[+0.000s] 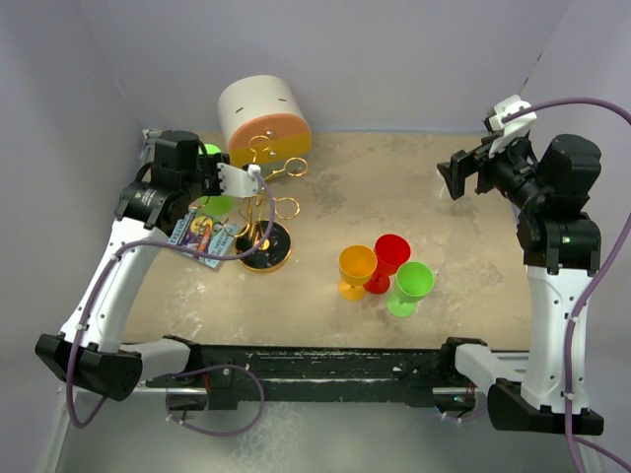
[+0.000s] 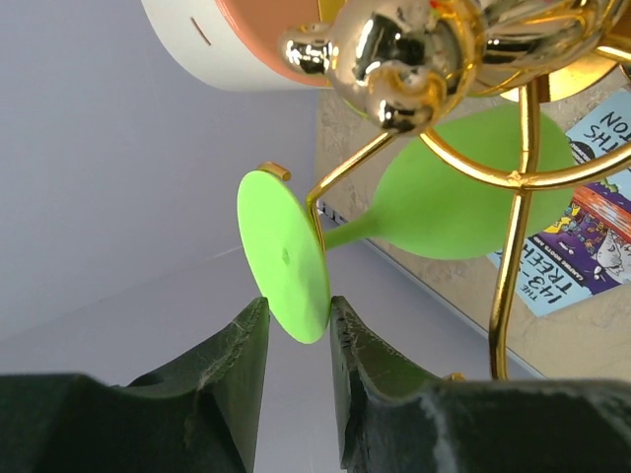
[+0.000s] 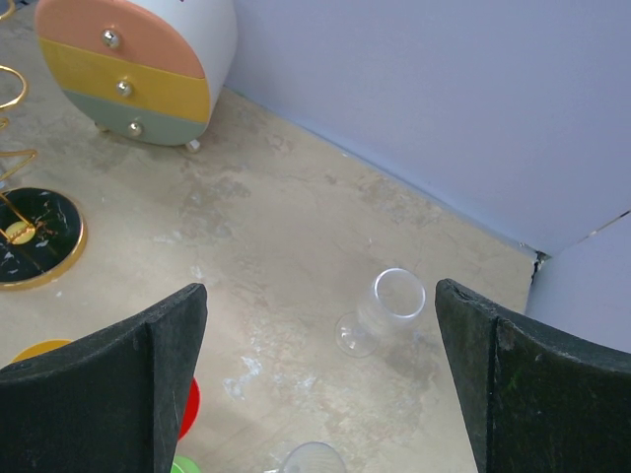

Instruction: Place the wine glass upside down on the wine glass rack

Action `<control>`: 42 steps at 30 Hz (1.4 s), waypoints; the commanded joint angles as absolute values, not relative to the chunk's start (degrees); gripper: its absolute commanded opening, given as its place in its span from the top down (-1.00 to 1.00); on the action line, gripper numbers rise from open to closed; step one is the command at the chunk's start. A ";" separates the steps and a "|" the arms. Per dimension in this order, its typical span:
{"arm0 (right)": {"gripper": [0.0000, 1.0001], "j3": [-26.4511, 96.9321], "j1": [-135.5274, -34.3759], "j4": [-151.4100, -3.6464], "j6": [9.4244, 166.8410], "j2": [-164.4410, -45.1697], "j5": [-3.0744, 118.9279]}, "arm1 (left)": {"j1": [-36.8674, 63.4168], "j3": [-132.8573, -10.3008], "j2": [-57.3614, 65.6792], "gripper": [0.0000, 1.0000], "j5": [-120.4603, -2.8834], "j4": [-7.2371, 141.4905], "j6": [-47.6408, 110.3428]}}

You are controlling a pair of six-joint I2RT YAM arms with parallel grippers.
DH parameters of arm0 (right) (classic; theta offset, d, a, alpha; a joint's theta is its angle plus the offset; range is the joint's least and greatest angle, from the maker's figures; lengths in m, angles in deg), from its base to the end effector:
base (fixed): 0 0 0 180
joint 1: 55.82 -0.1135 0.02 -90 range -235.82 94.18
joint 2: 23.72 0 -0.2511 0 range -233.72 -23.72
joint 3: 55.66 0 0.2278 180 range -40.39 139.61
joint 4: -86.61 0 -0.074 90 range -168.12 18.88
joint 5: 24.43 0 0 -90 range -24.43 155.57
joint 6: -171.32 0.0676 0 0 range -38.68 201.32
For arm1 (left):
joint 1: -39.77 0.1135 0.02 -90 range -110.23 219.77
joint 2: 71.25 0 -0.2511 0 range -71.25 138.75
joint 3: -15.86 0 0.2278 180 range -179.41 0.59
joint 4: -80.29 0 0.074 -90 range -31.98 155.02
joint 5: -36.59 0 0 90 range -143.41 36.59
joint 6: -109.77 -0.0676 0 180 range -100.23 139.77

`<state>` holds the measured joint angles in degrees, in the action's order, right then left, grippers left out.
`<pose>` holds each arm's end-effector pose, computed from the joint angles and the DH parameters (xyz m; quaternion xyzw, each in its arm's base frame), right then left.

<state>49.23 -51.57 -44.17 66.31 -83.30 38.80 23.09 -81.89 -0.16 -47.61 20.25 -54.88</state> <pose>0.1888 0.0165 0.4828 -0.2240 0.6930 0.0557 0.6830 0.2512 -0.0681 0.3755 0.6121 0.6316 0.2685 0.3927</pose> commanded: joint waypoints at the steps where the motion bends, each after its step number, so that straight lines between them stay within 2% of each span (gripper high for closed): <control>1: -1.00 49.26 -51.17 -46.47 66.19 -82.53 37.22 | 22.88 -82.05 -2.39 0.28 -47.78 20.35 -53.31; 10: -1.00 48.83 -51.08 -46.66 66.20 -83.04 37.25 | 22.89 -82.32 -3.70 0.05 -47.41 17.89 -52.65; 19: -1.00 50.35 -51.08 -41.43 61.36 -84.57 37.80 | 22.88 -84.42 -6.52 -0.37 -46.32 14.80 -48.46; 21: -1.00 51.67 -51.14 -38.17 59.12 -85.60 36.81 | 22.90 -84.91 -7.45 -0.49 -46.09 14.30 -46.34; 28: -1.00 51.93 -51.17 -32.77 55.73 -86.32 32.73 | 22.85 -87.69 -10.34 -0.68 -47.02 15.27 -33.56; 33: -1.00 51.95 -51.17 -28.98 53.45 -86.74 36.44 | 23.86 -88.24 -11.10 -0.90 -45.66 18.44 -22.94; 42: -0.89 49.94 -51.21 -24.10 49.03 -86.10 41.72 | 26.39 -91.67 -9.09 -0.97 -43.70 19.43 -10.93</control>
<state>50.21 -51.29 -27.23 52.11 -86.95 39.18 24.86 -88.53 -9.45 -44.81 16.29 -19.58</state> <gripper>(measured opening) 0.954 0.980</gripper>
